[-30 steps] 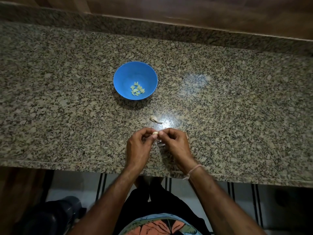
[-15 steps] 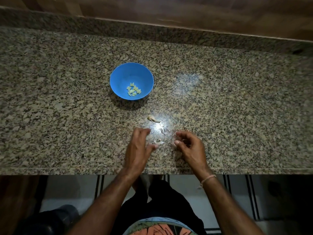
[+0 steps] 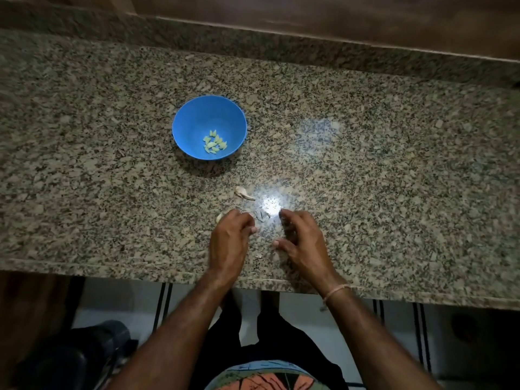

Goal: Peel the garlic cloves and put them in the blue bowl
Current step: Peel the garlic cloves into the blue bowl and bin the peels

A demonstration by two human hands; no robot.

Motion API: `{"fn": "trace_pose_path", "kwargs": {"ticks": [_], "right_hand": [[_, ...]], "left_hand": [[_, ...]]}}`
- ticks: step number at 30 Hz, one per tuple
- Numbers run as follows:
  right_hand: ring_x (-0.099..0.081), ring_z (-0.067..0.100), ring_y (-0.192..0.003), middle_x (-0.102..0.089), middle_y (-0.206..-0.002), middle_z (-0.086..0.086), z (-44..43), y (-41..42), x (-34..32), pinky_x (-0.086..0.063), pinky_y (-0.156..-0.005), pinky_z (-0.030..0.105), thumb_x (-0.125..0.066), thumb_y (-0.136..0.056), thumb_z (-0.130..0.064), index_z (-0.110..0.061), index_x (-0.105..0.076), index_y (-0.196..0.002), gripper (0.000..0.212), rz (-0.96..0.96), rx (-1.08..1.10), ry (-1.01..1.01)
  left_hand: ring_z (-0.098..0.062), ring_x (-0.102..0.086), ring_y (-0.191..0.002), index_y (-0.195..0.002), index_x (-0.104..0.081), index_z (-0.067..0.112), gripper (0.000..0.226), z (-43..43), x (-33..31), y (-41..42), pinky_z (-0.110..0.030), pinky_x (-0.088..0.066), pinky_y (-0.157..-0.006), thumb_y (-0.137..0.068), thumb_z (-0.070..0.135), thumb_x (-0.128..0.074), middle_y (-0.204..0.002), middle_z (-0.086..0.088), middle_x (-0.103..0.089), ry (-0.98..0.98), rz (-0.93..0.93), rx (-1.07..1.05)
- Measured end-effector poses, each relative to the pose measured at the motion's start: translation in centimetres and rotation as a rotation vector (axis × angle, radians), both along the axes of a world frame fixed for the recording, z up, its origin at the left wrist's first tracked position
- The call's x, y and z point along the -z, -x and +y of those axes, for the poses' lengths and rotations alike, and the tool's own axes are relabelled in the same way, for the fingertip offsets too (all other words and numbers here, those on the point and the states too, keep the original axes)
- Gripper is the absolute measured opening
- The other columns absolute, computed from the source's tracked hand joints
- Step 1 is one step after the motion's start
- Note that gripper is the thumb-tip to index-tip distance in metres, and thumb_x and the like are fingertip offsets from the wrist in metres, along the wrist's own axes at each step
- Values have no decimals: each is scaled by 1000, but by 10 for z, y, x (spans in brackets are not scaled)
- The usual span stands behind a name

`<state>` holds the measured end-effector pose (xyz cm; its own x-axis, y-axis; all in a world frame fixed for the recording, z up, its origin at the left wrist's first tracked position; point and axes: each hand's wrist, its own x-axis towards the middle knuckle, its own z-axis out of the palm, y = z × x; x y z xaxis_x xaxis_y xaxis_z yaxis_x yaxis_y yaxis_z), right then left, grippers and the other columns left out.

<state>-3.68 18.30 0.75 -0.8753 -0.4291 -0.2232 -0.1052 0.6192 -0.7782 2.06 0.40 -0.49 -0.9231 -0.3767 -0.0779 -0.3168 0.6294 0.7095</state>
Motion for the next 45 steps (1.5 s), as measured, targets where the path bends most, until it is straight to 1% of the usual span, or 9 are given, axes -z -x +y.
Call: {"fn": "trace_pose_path", "kwargs": {"ticks": [3, 6, 11, 15, 20, 26, 30, 38, 45], "right_hand": [[-49, 10, -115, -45, -128, -4, -6, 9, 2, -44, -96, 6, -80, -90, -10, -14, -50, -148, 66, 52, -99, 12], [-45, 11, -114, -46, -128, 0, -17, 18, 7, -40, -93, 3, -84, -85, -8, -11, -48, -151, 75, 154, -199, -28], [-45, 17, -116, -46, -129, -2, -28, 21, 19, -55, -95, 32, -77, -88, 2, -14, -55, -142, 60, 212, -290, 3], [-57, 21, -108, -49, -122, 1, -23, 26, 16, -61, -84, 31, -60, -106, -15, -13, -63, -121, 16, 72, -273, 125], [-55, 22, -109, -49, -127, 3, -36, 16, 14, -59, -91, 42, -68, -98, -8, -11, -61, -130, 33, 124, -335, 25], [-51, 13, -111, -46, -120, -9, -49, 4, 19, -60, -87, 28, -80, -86, -3, -11, -61, -138, 56, 220, -318, 43], [-46, 10, -107, -52, -113, -9, -59, -2, 18, -48, -80, 19, -83, -86, -22, -19, -71, -121, 38, 254, -277, -19], [-50, 11, -87, -62, -94, -5, -66, -4, 12, -26, -66, 10, -69, -96, -12, -15, -71, -96, 3, 335, -245, -81], [-40, 15, -82, -47, -88, -8, -66, -12, 6, -26, -65, 24, -64, -100, -12, -17, -63, -96, 6, 439, -356, -257]], "left_hand": [[-8, -58, -79, -88, -68, 14, 12, 3, -2, 1, -12, -48, -65, -95, 6, -71, -87, 7, -58, 37, 0, -13], [-12, -61, -82, -91, -69, 16, 11, 3, 0, -4, -32, -58, -69, -96, 5, -70, -89, 6, -61, 26, -2, -72], [-5, -66, -79, -83, -68, 18, 19, 3, -11, -25, -9, -46, -62, -97, 5, -68, -87, 4, -69, -150, 16, -284], [-2, -69, -85, -85, -72, 20, 13, 4, -10, -37, -8, -49, -66, -94, 12, -75, -91, 9, -74, -231, -13, -439], [-8, -68, -80, -84, -72, 20, 12, 5, -13, -43, -6, -45, -60, -93, 14, -76, -87, 7, -73, -272, -29, -546], [-4, -69, -81, -85, -72, 23, 10, 5, -12, -47, -14, -50, -66, -92, 18, -79, -86, 11, -74, -301, -19, -601], [-4, -69, -80, -87, -73, 19, 8, 6, -12, -49, -9, -49, -66, -91, 16, -79, -85, 10, -73, -292, -4, -611], [-3, -67, -79, -89, -74, 16, 6, 5, -12, -50, -4, -47, -63, -91, 15, -80, -84, 9, -73, -308, -13, -618], [-4, -66, -79, -91, -74, 16, 5, 6, -17, -50, -5, -47, -62, -91, 17, -79, -84, 8, -72, -324, -37, -609]]}}
